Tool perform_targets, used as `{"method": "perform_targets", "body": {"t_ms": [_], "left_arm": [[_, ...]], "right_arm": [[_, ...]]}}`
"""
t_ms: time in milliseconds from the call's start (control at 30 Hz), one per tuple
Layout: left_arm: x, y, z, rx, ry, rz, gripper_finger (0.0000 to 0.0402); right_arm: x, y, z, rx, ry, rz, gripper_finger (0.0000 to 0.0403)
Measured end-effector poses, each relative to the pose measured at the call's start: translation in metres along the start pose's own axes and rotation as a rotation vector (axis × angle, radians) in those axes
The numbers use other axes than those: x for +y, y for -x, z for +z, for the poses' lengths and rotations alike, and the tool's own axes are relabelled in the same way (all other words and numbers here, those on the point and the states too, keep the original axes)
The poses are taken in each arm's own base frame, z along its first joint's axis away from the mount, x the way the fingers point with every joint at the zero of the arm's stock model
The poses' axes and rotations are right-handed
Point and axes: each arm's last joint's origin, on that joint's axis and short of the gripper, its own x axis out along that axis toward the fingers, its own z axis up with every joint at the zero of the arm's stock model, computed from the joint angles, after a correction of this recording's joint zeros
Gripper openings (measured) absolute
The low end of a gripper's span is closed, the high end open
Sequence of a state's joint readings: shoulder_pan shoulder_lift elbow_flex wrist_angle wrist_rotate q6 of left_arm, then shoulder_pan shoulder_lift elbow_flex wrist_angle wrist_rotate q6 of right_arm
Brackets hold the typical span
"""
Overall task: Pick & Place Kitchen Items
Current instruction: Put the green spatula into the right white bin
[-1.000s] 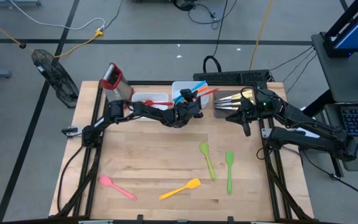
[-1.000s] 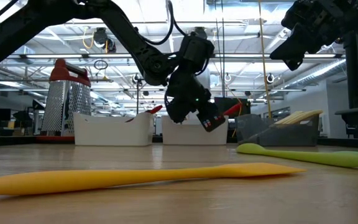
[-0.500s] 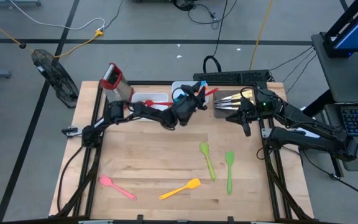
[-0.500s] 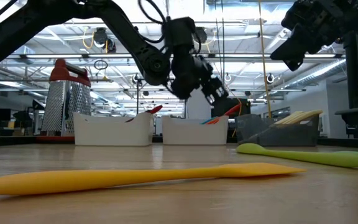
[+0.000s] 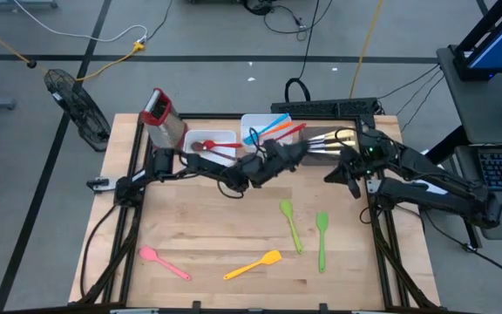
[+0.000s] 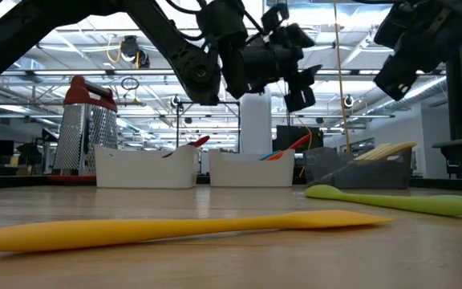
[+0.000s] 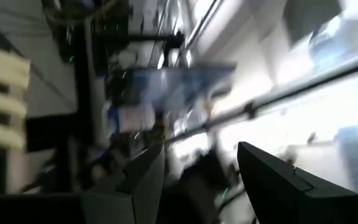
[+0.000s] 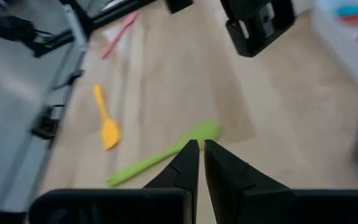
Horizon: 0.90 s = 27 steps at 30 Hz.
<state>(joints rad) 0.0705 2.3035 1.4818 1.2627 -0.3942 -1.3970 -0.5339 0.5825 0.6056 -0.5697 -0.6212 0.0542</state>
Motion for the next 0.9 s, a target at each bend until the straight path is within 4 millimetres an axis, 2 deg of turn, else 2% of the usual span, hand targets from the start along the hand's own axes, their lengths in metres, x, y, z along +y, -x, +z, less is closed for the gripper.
{"method": "perform_targets", "body": {"t_ms": [200,300,400,467,633,767,900], "left_arm": [[0.015,0.002,-0.009,0.174,-0.132,0.205,0.0209],[0.009,0.004,-0.01,0.31,-0.24,0.409,0.0209],[-0.012,0.016,-0.007,0.431,-0.411,0.667,0.0209],[-0.032,0.029,-0.005,0.473,-0.535,0.821,0.0209],[-0.08,0.06,-0.001,0.472,-0.779,1.042,0.0209],[-0.094,0.078,-0.006,0.52,-0.878,1.125,0.0209],[-0.095,0.091,-0.012,0.569,-0.919,1.188,0.0209]], "right_arm": [[0.012,0.007,-0.011,0.055,-0.105,0.071,0.002],[0.018,0.009,-0.014,0.066,-0.135,0.101,0.002],[0.024,0.01,-0.015,0.078,-0.183,0.129,0.002],[0.026,0.008,-0.016,0.093,-0.23,0.126,0.002],[0.034,0.002,-0.019,0.151,-0.291,0.12,0.002],[0.043,-0.007,-0.022,0.222,-0.312,0.104,0.002],[0.052,-0.02,-0.026,0.297,-0.332,0.069,0.002]]}}
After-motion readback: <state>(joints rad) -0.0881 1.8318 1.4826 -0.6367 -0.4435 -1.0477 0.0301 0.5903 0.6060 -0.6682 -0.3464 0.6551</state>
